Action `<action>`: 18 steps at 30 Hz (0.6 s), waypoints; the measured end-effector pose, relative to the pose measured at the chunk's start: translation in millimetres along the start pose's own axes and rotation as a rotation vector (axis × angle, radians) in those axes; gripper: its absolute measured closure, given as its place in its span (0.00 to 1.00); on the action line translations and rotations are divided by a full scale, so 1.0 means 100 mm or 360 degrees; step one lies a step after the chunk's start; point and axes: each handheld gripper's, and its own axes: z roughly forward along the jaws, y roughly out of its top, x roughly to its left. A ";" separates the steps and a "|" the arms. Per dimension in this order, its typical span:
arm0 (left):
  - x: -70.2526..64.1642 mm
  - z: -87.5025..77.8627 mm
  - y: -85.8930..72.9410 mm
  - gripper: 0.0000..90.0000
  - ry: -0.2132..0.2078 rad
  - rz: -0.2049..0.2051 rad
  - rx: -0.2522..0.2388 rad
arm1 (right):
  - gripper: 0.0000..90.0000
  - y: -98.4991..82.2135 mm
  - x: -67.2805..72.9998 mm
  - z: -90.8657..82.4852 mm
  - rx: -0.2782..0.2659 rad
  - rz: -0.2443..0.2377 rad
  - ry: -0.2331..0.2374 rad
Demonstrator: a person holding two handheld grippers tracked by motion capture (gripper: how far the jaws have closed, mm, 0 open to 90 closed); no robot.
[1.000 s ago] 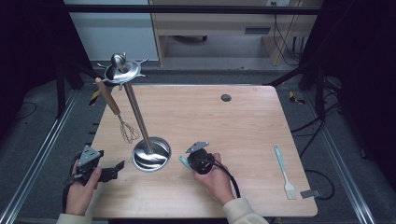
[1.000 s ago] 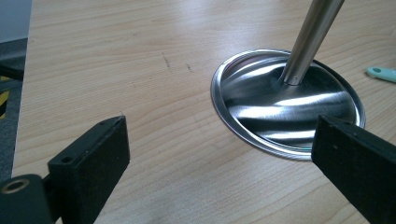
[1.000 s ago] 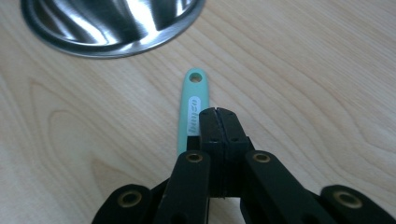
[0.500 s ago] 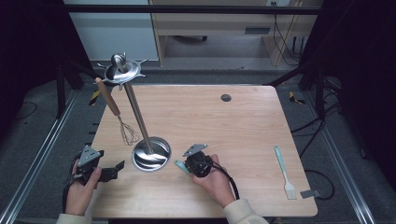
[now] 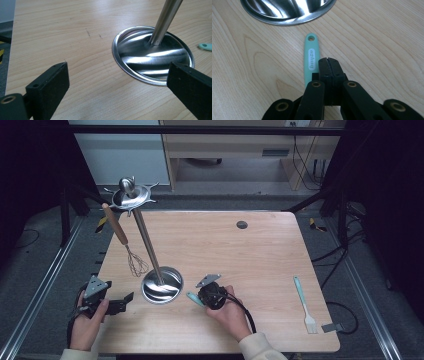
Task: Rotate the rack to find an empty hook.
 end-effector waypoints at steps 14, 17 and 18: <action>0.01 0.00 0.00 0.04 0.0003 0.0000 -0.0001 | 1.00 -0.01 0.15 -0.04 0.0020 -0.0115 0.0134; 0.01 0.00 0.00 0.04 0.0003 0.0000 -0.0001 | 1.00 -0.02 0.18 -0.05 0.0023 -0.0127 0.0157; 0.01 0.00 0.00 0.04 0.0003 0.0000 -0.0001 | 1.00 -0.02 0.19 -0.05 0.0024 -0.0131 0.0160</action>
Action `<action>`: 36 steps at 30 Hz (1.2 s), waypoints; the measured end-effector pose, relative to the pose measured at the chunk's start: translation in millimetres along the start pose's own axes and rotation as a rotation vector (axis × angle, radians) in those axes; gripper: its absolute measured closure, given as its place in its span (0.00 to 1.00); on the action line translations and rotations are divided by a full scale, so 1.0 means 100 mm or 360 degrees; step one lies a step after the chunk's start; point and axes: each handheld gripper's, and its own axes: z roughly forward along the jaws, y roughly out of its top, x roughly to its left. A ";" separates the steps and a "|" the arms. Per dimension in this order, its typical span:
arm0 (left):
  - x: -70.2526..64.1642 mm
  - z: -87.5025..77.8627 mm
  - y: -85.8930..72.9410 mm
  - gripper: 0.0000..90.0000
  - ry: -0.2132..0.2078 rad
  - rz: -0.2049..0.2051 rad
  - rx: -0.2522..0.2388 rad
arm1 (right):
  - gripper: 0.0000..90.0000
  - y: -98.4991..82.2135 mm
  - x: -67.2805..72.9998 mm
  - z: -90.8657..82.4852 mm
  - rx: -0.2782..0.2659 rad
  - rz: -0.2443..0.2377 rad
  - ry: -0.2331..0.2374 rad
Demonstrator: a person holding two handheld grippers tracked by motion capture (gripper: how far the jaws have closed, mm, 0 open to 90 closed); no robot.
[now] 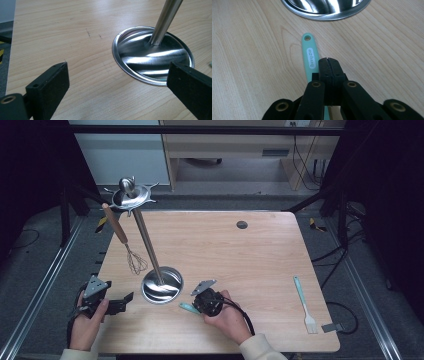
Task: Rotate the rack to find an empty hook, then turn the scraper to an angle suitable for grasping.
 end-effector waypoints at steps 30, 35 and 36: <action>-0.01 0.02 0.00 0.04 -0.0008 0.0026 0.0051 | 0.72 0.12 0.00 -0.14 -0.0030 0.0033 -0.0025; -0.02 0.04 0.00 0.04 -0.0009 0.0033 0.0068 | 0.63 0.15 0.00 -0.13 0.0006 0.0046 -0.0010; -0.02 0.04 0.00 0.04 -0.0009 0.0028 0.0065 | 0.62 0.16 0.00 -0.13 0.0015 0.0041 -0.0004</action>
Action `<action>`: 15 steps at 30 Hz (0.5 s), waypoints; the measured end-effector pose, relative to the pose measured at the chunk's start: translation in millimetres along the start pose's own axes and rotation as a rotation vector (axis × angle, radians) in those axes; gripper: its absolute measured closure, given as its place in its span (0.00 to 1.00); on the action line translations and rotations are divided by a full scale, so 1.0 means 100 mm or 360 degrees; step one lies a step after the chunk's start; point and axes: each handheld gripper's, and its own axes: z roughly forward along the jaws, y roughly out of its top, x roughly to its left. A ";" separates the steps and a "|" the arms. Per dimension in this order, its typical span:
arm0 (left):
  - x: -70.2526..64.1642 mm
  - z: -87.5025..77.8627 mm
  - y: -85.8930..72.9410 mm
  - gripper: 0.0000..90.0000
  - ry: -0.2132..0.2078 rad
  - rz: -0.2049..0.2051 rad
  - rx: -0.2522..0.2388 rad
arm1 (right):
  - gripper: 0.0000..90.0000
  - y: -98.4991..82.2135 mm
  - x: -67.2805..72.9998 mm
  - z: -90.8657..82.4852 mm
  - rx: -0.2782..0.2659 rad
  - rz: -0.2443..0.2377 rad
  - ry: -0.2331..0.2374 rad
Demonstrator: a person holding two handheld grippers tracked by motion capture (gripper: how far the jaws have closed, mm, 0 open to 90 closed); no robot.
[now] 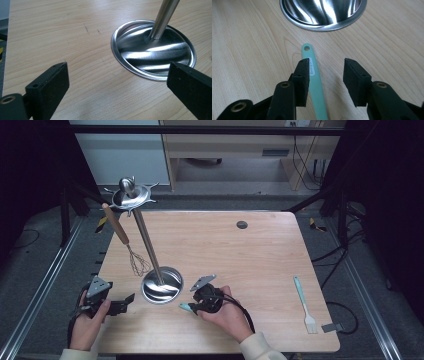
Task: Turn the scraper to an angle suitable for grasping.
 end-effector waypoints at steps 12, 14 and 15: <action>-0.03 0.01 -0.01 0.04 -0.0003 0.0031 0.0032 | 0.61 0.11 0.08 0.08 0.0133 -0.0031 0.0027; -0.04 0.01 -0.01 0.04 -0.0006 0.0032 0.0033 | 0.62 0.14 0.09 0.09 0.0144 -0.0041 0.0028; -0.04 0.02 -0.01 0.04 -0.0006 0.0030 0.0029 | 0.62 0.15 0.10 0.10 0.0150 -0.0042 0.0030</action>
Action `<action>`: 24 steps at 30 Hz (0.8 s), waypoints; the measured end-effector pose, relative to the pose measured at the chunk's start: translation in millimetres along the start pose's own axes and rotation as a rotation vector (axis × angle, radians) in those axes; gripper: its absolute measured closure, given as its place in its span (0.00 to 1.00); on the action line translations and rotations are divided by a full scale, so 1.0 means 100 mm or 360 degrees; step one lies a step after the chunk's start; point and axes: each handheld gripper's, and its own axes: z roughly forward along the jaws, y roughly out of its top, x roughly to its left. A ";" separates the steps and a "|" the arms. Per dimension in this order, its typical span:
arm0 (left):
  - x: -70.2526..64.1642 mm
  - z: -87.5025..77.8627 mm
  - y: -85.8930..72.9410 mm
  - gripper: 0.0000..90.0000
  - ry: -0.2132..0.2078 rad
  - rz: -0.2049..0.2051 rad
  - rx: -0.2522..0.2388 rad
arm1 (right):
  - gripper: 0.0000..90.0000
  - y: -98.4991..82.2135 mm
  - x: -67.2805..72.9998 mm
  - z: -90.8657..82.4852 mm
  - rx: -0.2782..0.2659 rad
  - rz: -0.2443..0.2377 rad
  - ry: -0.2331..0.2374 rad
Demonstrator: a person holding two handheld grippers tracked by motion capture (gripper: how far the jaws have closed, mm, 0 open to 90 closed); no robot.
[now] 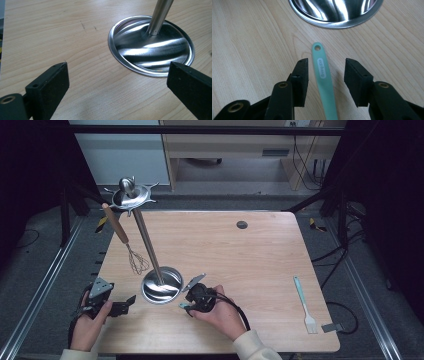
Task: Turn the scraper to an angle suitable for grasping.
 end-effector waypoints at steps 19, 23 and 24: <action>-0.01 0.01 0.00 0.04 -0.0012 0.0017 0.0023 | 0.68 0.03 0.01 0.12 0.0069 -0.0066 0.0037; -0.01 0.01 0.00 0.04 -0.0012 0.0018 0.0023 | 0.70 0.00 0.01 0.14 0.0075 -0.0067 0.0049; -0.01 0.01 0.00 0.04 -0.0013 0.0023 0.0027 | 0.70 -0.01 0.00 0.14 0.0074 -0.0068 0.0050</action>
